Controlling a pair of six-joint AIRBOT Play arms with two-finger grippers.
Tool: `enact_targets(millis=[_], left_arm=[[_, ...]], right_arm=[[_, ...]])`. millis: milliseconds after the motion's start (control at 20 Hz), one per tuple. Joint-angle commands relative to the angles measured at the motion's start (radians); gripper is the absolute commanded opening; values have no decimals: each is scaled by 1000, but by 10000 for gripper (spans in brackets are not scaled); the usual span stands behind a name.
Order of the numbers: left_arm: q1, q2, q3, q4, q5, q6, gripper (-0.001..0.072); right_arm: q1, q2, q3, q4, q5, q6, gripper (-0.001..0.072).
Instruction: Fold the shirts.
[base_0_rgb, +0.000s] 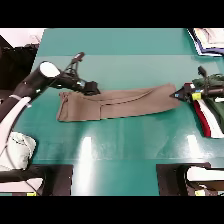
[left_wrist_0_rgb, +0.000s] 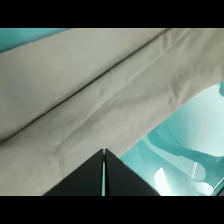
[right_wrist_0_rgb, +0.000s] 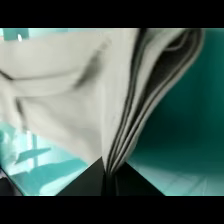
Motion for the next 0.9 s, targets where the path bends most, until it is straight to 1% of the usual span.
enact_targets(millis=[0, 150, 350, 600, 750, 850], left_arm=[[-95, -182, 153, 0, -15, -6, 24], [-152, -334, 261, 0, -16, -32, 24], [-163, -447, 355, -7, -11, -85, 24], [-160, -458, 360, -7, 25, -92, 24], [-148, -457, 363, 2, 3, -91, 24], [-122, -453, 377, 7, -39, -92, 23]], right_arm=[[37, 79, 116, 34, 58, 91, 16], [137, 85, 285, 33, 104, 168, 16], [325, 59, 474, 31, 102, 227, 17], [525, -54, 682, 25, 114, 259, 16], [605, -121, 792, 25, 127, 270, 16], [643, -157, 854, 25, 131, 274, 17]])
